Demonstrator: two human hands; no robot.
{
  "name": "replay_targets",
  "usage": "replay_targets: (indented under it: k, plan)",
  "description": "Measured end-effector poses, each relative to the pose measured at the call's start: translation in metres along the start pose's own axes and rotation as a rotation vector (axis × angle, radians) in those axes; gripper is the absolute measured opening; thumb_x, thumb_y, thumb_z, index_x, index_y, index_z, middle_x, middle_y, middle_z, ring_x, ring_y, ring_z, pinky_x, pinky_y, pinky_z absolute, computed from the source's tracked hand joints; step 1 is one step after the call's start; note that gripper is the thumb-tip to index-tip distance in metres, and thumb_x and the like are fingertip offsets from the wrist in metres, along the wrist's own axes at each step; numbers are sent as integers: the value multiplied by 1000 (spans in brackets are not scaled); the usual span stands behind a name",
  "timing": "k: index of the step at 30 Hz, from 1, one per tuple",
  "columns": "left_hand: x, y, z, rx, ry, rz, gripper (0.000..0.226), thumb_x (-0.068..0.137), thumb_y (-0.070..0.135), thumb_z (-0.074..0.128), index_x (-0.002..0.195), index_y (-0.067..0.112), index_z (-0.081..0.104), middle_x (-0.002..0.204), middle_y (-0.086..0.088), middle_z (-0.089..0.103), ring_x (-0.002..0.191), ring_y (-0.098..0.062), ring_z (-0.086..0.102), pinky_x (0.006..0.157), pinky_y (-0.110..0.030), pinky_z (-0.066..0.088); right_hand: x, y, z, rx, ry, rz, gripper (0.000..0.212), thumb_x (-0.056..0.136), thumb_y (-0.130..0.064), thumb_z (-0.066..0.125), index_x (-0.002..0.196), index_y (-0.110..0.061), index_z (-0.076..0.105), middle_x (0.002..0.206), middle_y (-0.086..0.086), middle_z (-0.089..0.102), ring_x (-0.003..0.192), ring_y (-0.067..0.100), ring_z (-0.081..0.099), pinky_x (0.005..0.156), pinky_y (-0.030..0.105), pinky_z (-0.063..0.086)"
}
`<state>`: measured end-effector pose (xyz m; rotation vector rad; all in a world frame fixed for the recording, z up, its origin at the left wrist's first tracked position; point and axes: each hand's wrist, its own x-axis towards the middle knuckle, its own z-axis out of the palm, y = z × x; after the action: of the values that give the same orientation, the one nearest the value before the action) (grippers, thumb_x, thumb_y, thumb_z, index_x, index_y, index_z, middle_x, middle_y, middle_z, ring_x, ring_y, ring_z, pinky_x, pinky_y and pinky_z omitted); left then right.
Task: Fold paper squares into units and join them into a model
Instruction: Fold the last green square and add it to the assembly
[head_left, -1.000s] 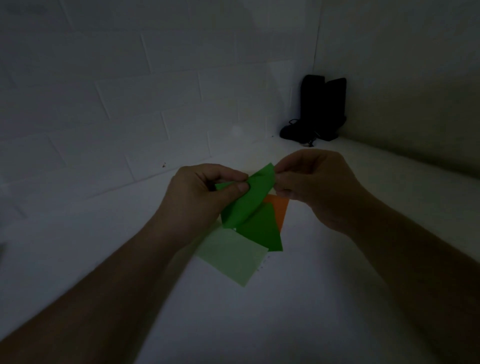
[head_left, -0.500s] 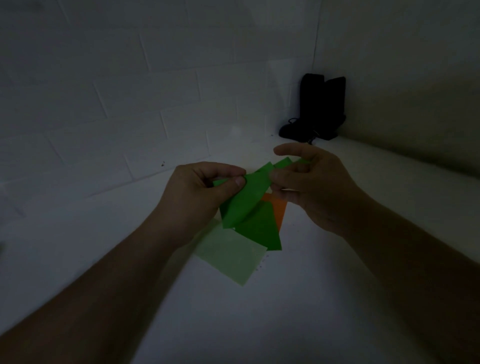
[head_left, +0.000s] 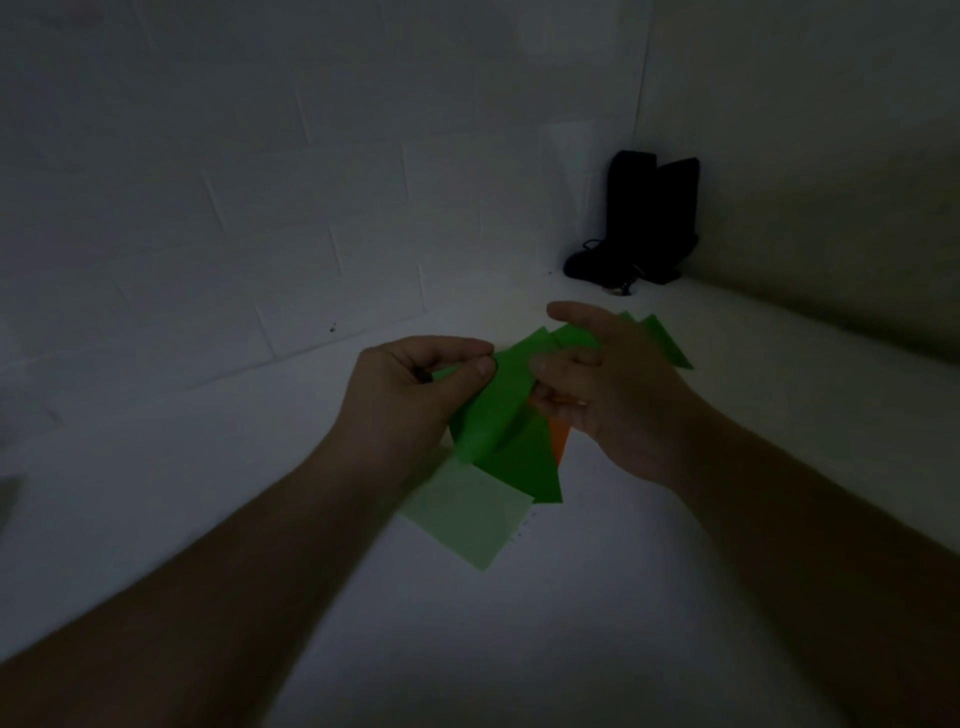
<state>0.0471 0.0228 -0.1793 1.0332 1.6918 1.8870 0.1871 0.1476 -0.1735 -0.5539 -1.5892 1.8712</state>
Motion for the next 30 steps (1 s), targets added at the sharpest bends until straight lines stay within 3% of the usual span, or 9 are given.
replay_targets:
  k: [4,9,13,17,22,26,30]
  plan:
    - [8,12,3,15,-41,-52,11,87,4,77,93,12,80,86,-4,80,82,-15,76,73,-23,59,2,-4,-1,45,45,-49,58,89,11,66,139,-15,52,65,4,63,66,15,66,70,31,59]
    - [13,18,7,-3,-54,-36,11,86,4,77,90,14,80,86,-6,80,82,-18,76,75,-28,60,-1,-5,5,186,4,-26,62,91,2,67,144,-22,44,100,9,74,92,21,76,76,37,62]
    - [-2,9,13,-48,-39,-39,12,86,3,77,89,14,79,85,-4,80,81,-15,76,71,-24,60,-3,-1,7,99,19,-52,69,86,10,69,146,-15,45,93,10,78,93,23,76,78,40,62]
    - [-2,9,10,-49,-12,16,11,86,5,77,89,15,79,85,-2,80,81,-14,76,72,-24,60,-2,1,9,108,14,-12,70,88,4,70,146,-20,42,96,4,76,96,20,75,81,40,62]
    - [-6,11,3,-31,-23,34,12,87,4,77,90,15,79,82,2,79,77,-9,75,68,-19,58,-6,2,13,-17,37,-29,66,87,3,71,144,-21,47,92,9,74,90,26,74,86,53,59]
    - [-3,10,2,-68,-9,38,12,87,2,76,91,13,79,82,1,79,78,-9,75,69,-19,58,-6,2,16,-12,18,-16,68,88,0,71,144,-26,43,98,2,75,96,22,75,85,47,62]
    - [-3,8,2,-82,-16,45,13,87,3,77,91,15,79,85,-1,80,81,-12,75,72,-22,58,-6,3,16,-49,-2,-28,66,88,6,68,144,-20,44,111,23,70,108,41,67,93,66,51]
